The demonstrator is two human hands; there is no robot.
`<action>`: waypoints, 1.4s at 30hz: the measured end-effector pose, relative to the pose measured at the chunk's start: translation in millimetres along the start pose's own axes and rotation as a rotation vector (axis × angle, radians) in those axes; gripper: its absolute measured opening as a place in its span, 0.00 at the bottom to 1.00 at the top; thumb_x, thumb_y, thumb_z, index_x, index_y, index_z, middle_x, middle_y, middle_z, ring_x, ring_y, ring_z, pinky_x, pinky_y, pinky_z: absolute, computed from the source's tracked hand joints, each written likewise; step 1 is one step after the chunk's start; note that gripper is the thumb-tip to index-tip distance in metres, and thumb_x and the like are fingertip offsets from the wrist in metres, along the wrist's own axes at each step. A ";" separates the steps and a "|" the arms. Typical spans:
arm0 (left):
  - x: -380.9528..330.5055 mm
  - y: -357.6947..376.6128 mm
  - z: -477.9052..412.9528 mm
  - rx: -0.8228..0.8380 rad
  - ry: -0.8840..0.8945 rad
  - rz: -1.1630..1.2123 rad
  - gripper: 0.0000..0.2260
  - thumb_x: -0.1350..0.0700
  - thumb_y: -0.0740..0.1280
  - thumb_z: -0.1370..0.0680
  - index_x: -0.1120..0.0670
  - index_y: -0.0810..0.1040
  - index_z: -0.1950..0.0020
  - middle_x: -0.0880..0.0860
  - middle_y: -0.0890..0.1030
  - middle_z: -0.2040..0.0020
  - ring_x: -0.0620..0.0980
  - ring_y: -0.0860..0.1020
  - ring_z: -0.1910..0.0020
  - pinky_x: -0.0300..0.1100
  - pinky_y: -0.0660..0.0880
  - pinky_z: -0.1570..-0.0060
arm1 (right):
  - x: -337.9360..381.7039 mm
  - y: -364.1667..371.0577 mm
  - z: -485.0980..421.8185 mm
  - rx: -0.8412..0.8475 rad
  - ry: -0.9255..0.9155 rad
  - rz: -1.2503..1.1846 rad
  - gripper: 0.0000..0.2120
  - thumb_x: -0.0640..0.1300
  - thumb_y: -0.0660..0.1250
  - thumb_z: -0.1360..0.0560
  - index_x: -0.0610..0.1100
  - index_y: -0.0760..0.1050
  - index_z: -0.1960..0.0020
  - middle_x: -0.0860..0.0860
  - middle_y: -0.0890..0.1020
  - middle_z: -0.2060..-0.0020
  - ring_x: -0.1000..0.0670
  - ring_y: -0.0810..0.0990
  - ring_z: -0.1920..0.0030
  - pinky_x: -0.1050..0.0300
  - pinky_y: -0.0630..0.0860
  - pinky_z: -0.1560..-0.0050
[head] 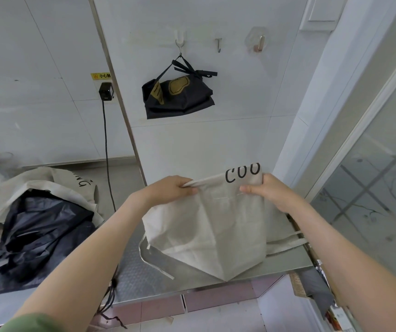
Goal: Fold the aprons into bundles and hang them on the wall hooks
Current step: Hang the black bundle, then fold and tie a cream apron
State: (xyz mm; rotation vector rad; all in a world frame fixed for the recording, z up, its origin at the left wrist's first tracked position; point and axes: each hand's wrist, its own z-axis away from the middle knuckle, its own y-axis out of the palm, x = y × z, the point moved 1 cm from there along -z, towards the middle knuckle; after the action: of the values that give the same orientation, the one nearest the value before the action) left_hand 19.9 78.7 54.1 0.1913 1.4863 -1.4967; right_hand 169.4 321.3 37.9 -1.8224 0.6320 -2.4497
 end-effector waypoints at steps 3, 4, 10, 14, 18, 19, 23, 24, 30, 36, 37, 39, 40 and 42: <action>-1.2 -5.5 0.6 -0.046 0.010 -0.110 0.11 0.48 0.62 0.19 0.48 0.75 0.60 0.45 0.74 0.66 0.42 0.70 0.67 0.35 0.66 0.64 | -24.2 6.9 -3.2 0.008 0.076 0.229 0.14 0.53 0.74 0.31 0.57 0.80 0.46 0.56 0.82 0.45 0.52 0.79 0.41 0.49 0.71 0.34; -0.5 -7.6 0.6 -0.066 0.005 -0.143 0.13 0.49 0.62 0.19 0.51 0.73 0.62 0.46 0.72 0.67 0.43 0.68 0.68 0.36 0.64 0.66 | -30.0 8.4 -4.0 -0.012 0.087 0.334 0.15 0.60 0.71 0.31 0.59 0.79 0.46 0.57 0.82 0.45 0.52 0.78 0.41 0.49 0.71 0.35; 14.9 -12.3 4.1 0.105 -0.123 -0.410 0.04 0.50 0.66 0.24 0.50 0.78 0.54 0.48 0.78 0.59 0.48 0.75 0.58 0.42 0.70 0.56 | -18.4 17.3 0.7 -0.034 0.196 0.482 0.17 0.56 0.60 0.21 0.42 0.75 0.47 0.44 0.81 0.73 0.49 0.74 0.80 0.59 0.73 0.67; 23.8 -10.0 3.1 0.032 -0.182 -0.446 0.12 0.53 0.61 0.20 0.53 0.70 0.63 0.49 0.72 0.64 0.51 0.72 0.58 0.40 0.64 0.63 | -9.9 20.2 -0.9 -0.048 0.185 0.183 0.15 0.49 0.60 0.19 0.42 0.71 0.36 0.45 0.76 0.42 0.42 0.83 0.72 0.50 0.80 0.62; 12.1 -22.7 -5.7 -0.199 -0.171 -0.455 0.11 0.55 0.56 0.17 0.54 0.77 0.43 0.52 0.80 0.47 0.57 0.74 0.41 0.44 0.69 0.48 | 0.4 19.9 -4.7 -0.252 0.015 -0.010 0.04 0.40 0.61 0.19 0.45 0.75 0.50 0.35 0.80 0.44 0.44 0.83 0.60 0.51 0.82 0.53; 10.1 -27.0 -7.8 -0.285 -0.174 -0.472 0.13 0.54 0.56 0.17 0.52 0.76 0.37 0.52 0.78 0.39 0.56 0.73 0.36 0.46 0.67 0.42 | 1.3 18.2 -6.5 -0.296 -0.058 0.045 0.07 0.39 0.61 0.19 0.46 0.75 0.52 0.35 0.82 0.47 0.44 0.83 0.56 0.49 0.81 0.49; 18.0 -33.0 -10.5 -0.691 -0.344 -0.254 0.19 0.44 0.58 0.19 0.48 0.69 0.29 0.54 0.66 0.28 0.57 0.62 0.28 0.54 0.60 0.33 | 8.8 21.1 -4.8 -0.411 -0.177 0.506 0.11 0.38 0.59 0.21 0.42 0.79 0.45 0.39 0.83 0.53 0.40 0.81 0.51 0.52 0.74 0.53; 24.4 -31.1 -10.1 -0.694 -0.480 -0.059 0.25 0.40 0.58 0.21 0.53 0.65 0.28 0.57 0.65 0.28 0.59 0.63 0.29 0.55 0.61 0.33 | 8.5 26.3 -4.8 -0.431 -0.172 0.589 0.12 0.39 0.59 0.20 0.41 0.78 0.42 0.39 0.83 0.53 0.39 0.81 0.50 0.51 0.72 0.54; 57.4 31.3 0.5 -0.013 -0.796 1.169 0.41 0.30 0.53 0.24 0.70 0.72 0.43 0.68 0.78 0.46 0.65 0.79 0.49 0.54 0.78 0.52 | -13.0 87.8 3.0 -0.279 -0.093 0.689 0.18 0.39 0.54 0.19 0.43 0.70 0.30 0.37 0.82 0.50 0.38 0.79 0.49 0.47 0.73 0.53; 60.6 76.2 -4.4 -0.291 -0.731 1.412 0.05 0.59 0.63 0.20 0.60 0.74 0.53 0.56 0.80 0.68 0.50 0.80 0.75 0.41 0.77 0.79 | -30.5 126.2 7.0 -0.074 -0.161 0.720 0.18 0.43 0.55 0.19 0.46 0.70 0.30 0.46 0.78 0.38 0.43 0.76 0.40 0.52 0.70 0.45; 62.3 77.8 -6.0 -0.302 -0.749 1.388 0.05 0.63 0.62 0.20 0.61 0.73 0.56 0.55 0.80 0.71 0.49 0.79 0.78 0.39 0.75 0.81 | -31.3 128.1 7.1 -0.053 -0.179 0.715 0.18 0.43 0.56 0.19 0.46 0.69 0.30 0.47 0.77 0.36 0.43 0.75 0.39 0.52 0.70 0.43; 65.5 75.6 -10.0 -0.299 -0.752 1.375 0.06 0.67 0.60 0.20 0.63 0.73 0.57 0.56 0.79 0.68 0.48 0.79 0.78 0.39 0.76 0.79 | -34.1 126.6 5.4 -0.071 -0.184 0.690 0.20 0.40 0.56 0.19 0.46 0.64 0.27 0.46 0.75 0.35 0.41 0.75 0.40 0.49 0.71 0.44; 66.3 74.8 -11.4 -0.289 -0.750 1.384 0.06 0.68 0.59 0.20 0.64 0.73 0.56 0.57 0.80 0.67 0.49 0.79 0.78 0.39 0.77 0.77 | -38.8 124.0 3.5 -0.083 -0.148 0.688 0.22 0.39 0.56 0.20 0.46 0.61 0.26 0.45 0.74 0.35 0.40 0.76 0.40 0.48 0.72 0.45; 63.0 69.2 -8.5 -0.262 -0.747 1.385 0.06 0.68 0.59 0.20 0.65 0.73 0.56 0.56 0.81 0.71 0.49 0.80 0.77 0.40 0.78 0.74 | -51.9 116.7 -0.6 -0.105 -0.007 0.690 0.25 0.38 0.56 0.20 0.46 0.57 0.24 0.43 0.74 0.36 0.39 0.77 0.43 0.47 0.75 0.48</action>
State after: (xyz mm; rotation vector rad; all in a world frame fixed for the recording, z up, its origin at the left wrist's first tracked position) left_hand 32.1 69.5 -38.6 0.3496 0.5854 -0.1639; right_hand 159.9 227.6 -48.4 -1.3198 1.1676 -1.9685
